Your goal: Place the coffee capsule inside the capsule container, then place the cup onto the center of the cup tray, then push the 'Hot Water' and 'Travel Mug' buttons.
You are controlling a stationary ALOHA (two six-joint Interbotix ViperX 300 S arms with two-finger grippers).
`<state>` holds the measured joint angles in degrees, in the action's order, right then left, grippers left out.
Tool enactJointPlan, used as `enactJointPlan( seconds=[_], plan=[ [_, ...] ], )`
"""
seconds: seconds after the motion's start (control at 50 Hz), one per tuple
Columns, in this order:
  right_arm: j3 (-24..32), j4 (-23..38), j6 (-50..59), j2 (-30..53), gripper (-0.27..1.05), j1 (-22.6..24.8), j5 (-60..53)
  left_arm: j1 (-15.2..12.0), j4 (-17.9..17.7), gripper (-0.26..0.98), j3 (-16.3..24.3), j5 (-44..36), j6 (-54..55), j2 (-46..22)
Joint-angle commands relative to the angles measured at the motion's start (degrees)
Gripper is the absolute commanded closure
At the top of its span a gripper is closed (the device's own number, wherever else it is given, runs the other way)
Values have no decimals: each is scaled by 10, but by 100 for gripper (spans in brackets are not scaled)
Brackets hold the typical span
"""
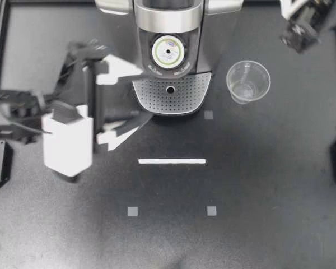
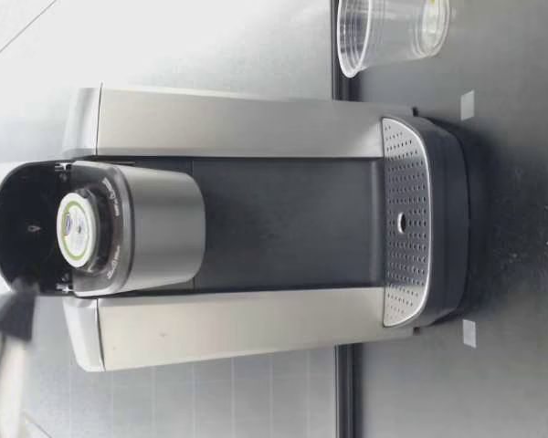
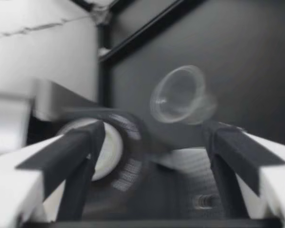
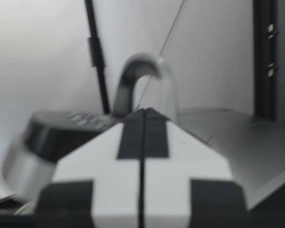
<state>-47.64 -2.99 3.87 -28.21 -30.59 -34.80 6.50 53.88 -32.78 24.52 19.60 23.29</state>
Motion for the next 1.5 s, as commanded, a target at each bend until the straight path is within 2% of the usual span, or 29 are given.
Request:
enactJointPlan(
  seconds=[0.0, 0.1, 0.26, 0.42, 0.54, 0.76, 1.02, 1.24, 1.48],
  plan=[
    [38, -3, 0, 17, 78, -16, -1, 1, 2, -3, -27, -40, 59, 35],
    [66, -3, 0, 44, 78, -22, 9, 1, 3, -1, -69, -105, 142, 72],
    [110, -3, 0, 93, 78, -29, 19, 1, 2, 9, -122, -184, 197, 126],
    [149, -3, 1, 135, 78, -42, 22, 1, 0, 26, -158, -215, 223, 170],
    [176, -3, 1, 163, 78, -48, 28, 1, -2, 34, -176, -222, 229, 188],
    [216, -1, 4, 201, 78, -47, 59, 1, -4, 35, -185, -229, 229, 195],
    [219, 1, 3, 192, 78, -14, 63, -9, -4, 35, -190, -229, 229, 195],
    [200, 4, 3, 168, 78, 30, 69, -11, -4, 35, -190, -230, 229, 196],
    [152, 3, 4, 127, 78, 80, 69, -11, -5, 35, -190, -230, 229, 196]
  ],
)
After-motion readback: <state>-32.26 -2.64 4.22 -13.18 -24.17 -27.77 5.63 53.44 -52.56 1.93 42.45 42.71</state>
